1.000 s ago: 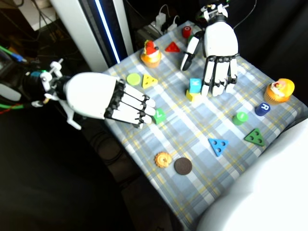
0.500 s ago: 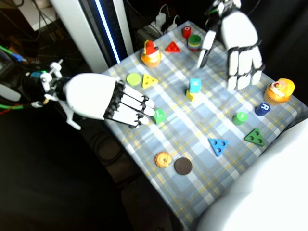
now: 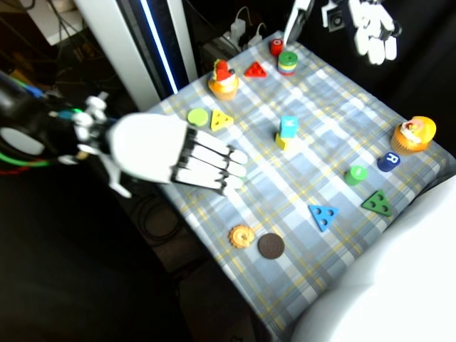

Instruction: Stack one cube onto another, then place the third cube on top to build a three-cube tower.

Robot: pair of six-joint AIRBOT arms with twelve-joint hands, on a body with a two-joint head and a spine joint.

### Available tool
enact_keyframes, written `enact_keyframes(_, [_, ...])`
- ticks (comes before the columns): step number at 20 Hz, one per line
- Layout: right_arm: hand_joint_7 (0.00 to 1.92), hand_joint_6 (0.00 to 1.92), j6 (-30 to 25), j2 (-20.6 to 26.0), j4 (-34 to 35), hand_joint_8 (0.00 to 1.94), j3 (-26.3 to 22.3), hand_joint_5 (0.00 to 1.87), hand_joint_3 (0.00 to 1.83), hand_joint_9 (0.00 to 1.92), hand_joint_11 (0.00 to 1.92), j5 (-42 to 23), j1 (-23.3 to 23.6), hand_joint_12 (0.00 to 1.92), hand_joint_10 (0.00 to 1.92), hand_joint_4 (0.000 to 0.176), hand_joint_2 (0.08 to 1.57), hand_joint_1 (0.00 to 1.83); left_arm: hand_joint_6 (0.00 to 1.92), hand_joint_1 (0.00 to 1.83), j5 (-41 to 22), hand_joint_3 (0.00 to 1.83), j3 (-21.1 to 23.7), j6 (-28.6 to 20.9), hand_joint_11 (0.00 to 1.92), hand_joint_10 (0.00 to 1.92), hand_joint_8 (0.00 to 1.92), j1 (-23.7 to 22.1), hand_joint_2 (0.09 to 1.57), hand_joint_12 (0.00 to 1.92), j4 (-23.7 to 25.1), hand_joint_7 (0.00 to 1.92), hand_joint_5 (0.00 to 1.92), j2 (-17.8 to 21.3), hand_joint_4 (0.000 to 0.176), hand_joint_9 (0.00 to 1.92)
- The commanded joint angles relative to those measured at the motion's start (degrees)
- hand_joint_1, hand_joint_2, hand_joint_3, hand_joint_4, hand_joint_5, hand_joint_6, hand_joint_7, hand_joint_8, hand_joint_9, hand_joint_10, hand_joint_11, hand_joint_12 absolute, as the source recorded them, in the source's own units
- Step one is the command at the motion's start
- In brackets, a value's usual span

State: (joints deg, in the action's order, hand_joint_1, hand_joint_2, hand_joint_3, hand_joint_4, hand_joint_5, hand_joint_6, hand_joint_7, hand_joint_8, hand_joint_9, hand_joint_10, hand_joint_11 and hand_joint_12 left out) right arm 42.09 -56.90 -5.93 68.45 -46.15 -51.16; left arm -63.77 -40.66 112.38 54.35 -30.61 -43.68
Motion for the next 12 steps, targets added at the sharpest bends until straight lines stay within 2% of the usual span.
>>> enact_keyframes(1, [0.61,0.01,-0.3,-0.7,0.7,0.01,0.9,0.57,0.0,0.65,0.24,-3.4,1.3,0.99,0.01,0.0,0.93,0.8,0.0,0.69,-8.1,0.0,0.2,-0.5,0.03,0.02,0.01,-0.3,0.78,0.51,2.7,0.24,0.14,0.3,0.176,0.24])
enact_keyframes(3, [0.63,0.0,-0.2,-2.3,0.4,0.0,2.3,0.6,0.0,0.66,0.24,-1.1,2.1,1.02,0.01,0.0,0.91,0.77,0.01,0.67,-8.1,0.0,0.2,-0.5,0.01,0.02,0.01,-0.2,0.77,0.5,2.6,0.25,0.15,0.1,0.176,0.25])
enact_keyframes(4, [0.64,0.0,-0.2,-3.1,0.3,0.0,2.9,0.61,0.0,0.66,0.19,0.0,2.7,1.11,0.0,0.0,0.91,0.78,0.0,0.65,-8.1,0.0,0.3,-0.5,0.0,0.01,0.01,-0.1,0.78,0.48,2.4,0.25,0.15,0.0,0.176,0.25])
enact_keyframes(5, [0.65,0.01,-0.2,-3.5,0.3,0.01,3.4,0.62,0.0,0.68,0.2,0.6,3.0,1.14,0.01,0.0,0.91,0.78,0.0,0.66,-8.1,0.0,0.3,-0.5,0.0,0.0,0.0,0.1,0.78,0.45,2.3,0.26,0.15,0.0,0.176,0.25])
enact_keyframes(6, [0.69,0.0,-0.1,-4.2,0.0,0.01,4.0,0.66,0.0,0.71,0.21,1.6,3.5,1.17,0.02,0.0,0.92,0.77,0.0,0.69,-8.1,0.0,0.4,-0.6,0.0,0.0,0.0,0.3,0.78,0.32,2.2,0.25,0.15,0.0,0.176,0.27])
enact_keyframes(8, [0.72,0.0,0.9,-5.0,-0.4,0.01,4.6,0.67,0.0,0.73,0.19,3.3,4.8,1.2,0.02,0.0,0.92,0.83,0.0,0.69,-8.1,0.0,0.5,-0.6,0.0,0.0,0.0,0.6,0.79,0.28,2.1,0.25,0.15,0.0,0.176,0.27])
enact_keyframes(11, [0.73,0.01,3.6,-5.7,-0.5,0.01,4.8,0.7,0.01,0.77,0.26,5.3,6.3,1.2,0.03,0.0,0.94,0.83,0.01,0.7,-8.2,0.0,0.5,-0.7,0.0,0.01,0.01,0.6,0.79,0.29,2.1,0.28,0.19,-0.2,0.176,0.29])
enact_keyframes(12, [0.75,0.01,3.8,-5.8,-0.5,0.01,4.8,0.72,0.0,0.79,0.25,5.5,6.3,1.29,0.04,0.0,0.94,0.83,0.01,0.69,-8.2,0.0,0.5,-0.7,0.0,0.01,0.01,0.6,0.8,0.29,2.1,0.28,0.2,-0.2,0.176,0.29])
